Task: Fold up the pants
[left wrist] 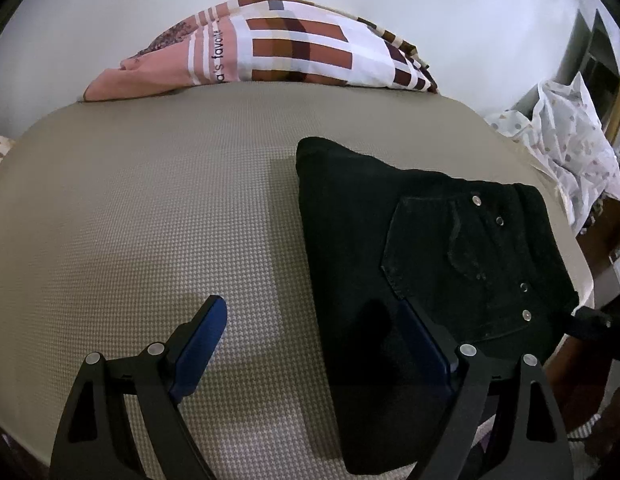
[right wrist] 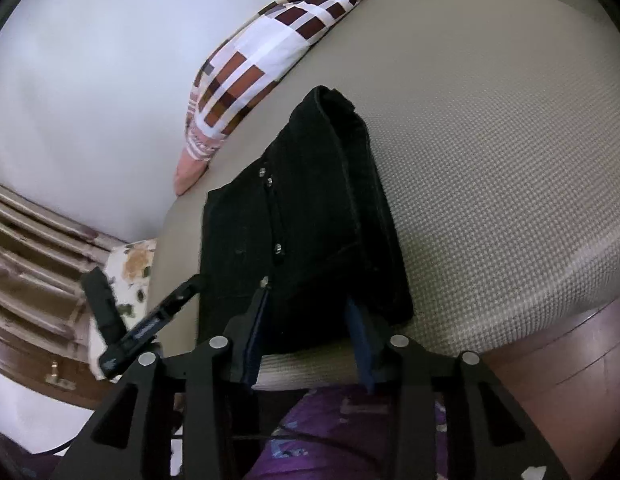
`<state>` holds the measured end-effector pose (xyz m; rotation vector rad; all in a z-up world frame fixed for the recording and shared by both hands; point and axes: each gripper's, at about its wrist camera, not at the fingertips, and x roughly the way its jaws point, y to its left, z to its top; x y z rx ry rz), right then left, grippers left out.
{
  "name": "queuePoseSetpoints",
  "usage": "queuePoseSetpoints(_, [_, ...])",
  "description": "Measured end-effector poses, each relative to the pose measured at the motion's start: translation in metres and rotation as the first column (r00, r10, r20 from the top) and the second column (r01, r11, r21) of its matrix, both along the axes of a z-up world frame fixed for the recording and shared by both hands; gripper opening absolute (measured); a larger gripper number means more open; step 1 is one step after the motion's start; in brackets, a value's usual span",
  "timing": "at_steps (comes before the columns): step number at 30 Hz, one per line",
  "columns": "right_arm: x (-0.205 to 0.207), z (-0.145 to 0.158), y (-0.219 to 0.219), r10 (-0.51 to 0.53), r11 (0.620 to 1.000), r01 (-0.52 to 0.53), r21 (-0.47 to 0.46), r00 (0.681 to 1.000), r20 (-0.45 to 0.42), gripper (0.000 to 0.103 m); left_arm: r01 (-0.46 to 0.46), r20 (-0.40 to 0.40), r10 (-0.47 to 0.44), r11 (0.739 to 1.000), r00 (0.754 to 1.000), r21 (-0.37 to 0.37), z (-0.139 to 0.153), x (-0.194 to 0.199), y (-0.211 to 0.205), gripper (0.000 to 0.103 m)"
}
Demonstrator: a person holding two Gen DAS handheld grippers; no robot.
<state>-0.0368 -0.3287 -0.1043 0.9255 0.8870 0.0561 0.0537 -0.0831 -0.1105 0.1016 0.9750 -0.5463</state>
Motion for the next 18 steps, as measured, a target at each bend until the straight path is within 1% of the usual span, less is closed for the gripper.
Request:
queuePoseSetpoints(1, [0.003,-0.001,-0.001,-0.020,1.000,0.020,0.014,1.000,0.001,0.036,0.003,-0.001,-0.003,1.000,1.000,0.002,0.000,0.000,0.000,0.087])
queuePoseSetpoints(3, [0.007,-0.004,-0.006,-0.077,0.994,0.075,0.085,0.997,0.020,0.038,0.006,0.000,-0.006,1.000,1.000,0.000,0.000,-0.002,0.000,0.087])
queuePoseSetpoints(5, [0.014,-0.009,-0.008,-0.092,0.989,0.089,0.122,0.996,0.020,0.021,0.013,-0.005,-0.013,1.000,1.000,-0.001,-0.001,-0.002,-0.001,0.087])
queuePoseSetpoints(7, [0.018,-0.017,-0.009,-0.113,0.977,0.112,0.180,0.994,-0.006,0.018,0.018,0.001,-0.018,1.000,1.000,0.008,0.001,-0.003,-0.001,0.087])
queuePoseSetpoints(9, [0.009,-0.017,-0.011,-0.146,0.948,0.140,0.284,0.989,0.001,0.016,0.021,0.012,-0.021,1.000,1.000,0.010,0.005,-0.004,0.001,0.087])
queuePoseSetpoints(10, [0.004,-0.011,-0.011,-0.156,0.931,0.138,0.338,0.988,0.025,0.015,0.023,0.018,-0.023,1.000,1.000,0.004,0.009,-0.005,0.002,0.087])
queuePoseSetpoints(11, [0.002,-0.001,-0.008,-0.147,0.934,0.123,0.337,0.988,0.048,0.015,0.024,0.024,-0.023,1.000,0.999,-0.003,0.012,-0.005,0.003,0.087])
queuePoseSetpoints(12, [0.000,0.004,-0.005,-0.135,0.944,0.110,0.312,0.989,0.057,0.014,0.024,0.033,-0.024,1.000,0.999,-0.011,0.015,-0.006,0.004,0.087])
queuePoseSetpoints(13, [-0.002,0.004,-0.002,-0.123,0.949,0.102,0.299,0.991,0.052,0.014,0.027,0.041,-0.026,1.000,0.999,-0.016,0.017,-0.007,0.005,0.087])
queuePoseSetpoints(14, [-0.005,-0.005,-0.002,-0.118,0.944,0.104,0.314,0.993,0.026,0.014,0.030,0.045,-0.029,0.999,0.999,-0.016,0.017,-0.007,0.004,0.088])
queuePoseSetpoints(15, [-0.008,-0.024,-0.002,-0.128,0.929,0.129,0.347,0.991,-0.027,0.013,0.036,0.045,-0.035,0.999,0.998,-0.010,0.016,-0.007,0.002,0.088])
queuePoseSetpoints(16, [-0.012,-0.041,-0.004,-0.139,0.910,0.152,0.386,0.988,-0.062,0.012,0.042,0.043,-0.042,0.999,0.998,0.000,0.014,-0.007,0.000,0.088])
queuePoseSetpoints(18, [-0.013,-0.061,-0.009,-0.154,0.871,0.168,0.462,0.986,-0.068,0.012,0.051,0.036,-0.052,0.999,0.998,0.018,0.009,-0.007,-0.004,0.088])
